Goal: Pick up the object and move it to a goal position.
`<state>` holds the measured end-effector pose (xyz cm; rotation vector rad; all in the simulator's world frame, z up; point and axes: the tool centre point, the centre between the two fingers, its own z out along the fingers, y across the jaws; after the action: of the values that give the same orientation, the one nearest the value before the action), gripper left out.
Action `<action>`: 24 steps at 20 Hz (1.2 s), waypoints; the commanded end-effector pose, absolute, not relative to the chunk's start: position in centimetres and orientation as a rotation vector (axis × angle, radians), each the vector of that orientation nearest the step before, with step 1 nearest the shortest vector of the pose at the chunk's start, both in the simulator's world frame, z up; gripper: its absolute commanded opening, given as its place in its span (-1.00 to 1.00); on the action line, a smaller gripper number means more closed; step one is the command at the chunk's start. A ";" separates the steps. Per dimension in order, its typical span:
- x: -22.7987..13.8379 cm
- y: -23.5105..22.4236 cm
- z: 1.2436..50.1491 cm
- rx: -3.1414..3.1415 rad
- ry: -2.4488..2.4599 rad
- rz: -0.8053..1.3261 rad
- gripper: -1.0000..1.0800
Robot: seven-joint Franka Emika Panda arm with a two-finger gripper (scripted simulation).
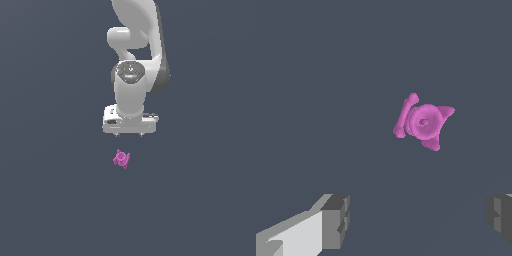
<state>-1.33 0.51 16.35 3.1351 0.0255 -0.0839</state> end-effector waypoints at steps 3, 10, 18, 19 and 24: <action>-1.3 0.6 16.5 3.133 0.032 -0.080 0.92; -0.9 1.5 18.0 3.108 0.112 -0.038 0.92; -0.4 1.1 17.1 3.115 0.048 -0.036 0.92; -0.2 0.9 16.9 3.116 0.027 -0.035 0.92; 1.1 -0.1 14.8 3.124 -0.130 -0.025 0.92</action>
<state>0.68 0.30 15.49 3.1226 -0.0779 -0.0271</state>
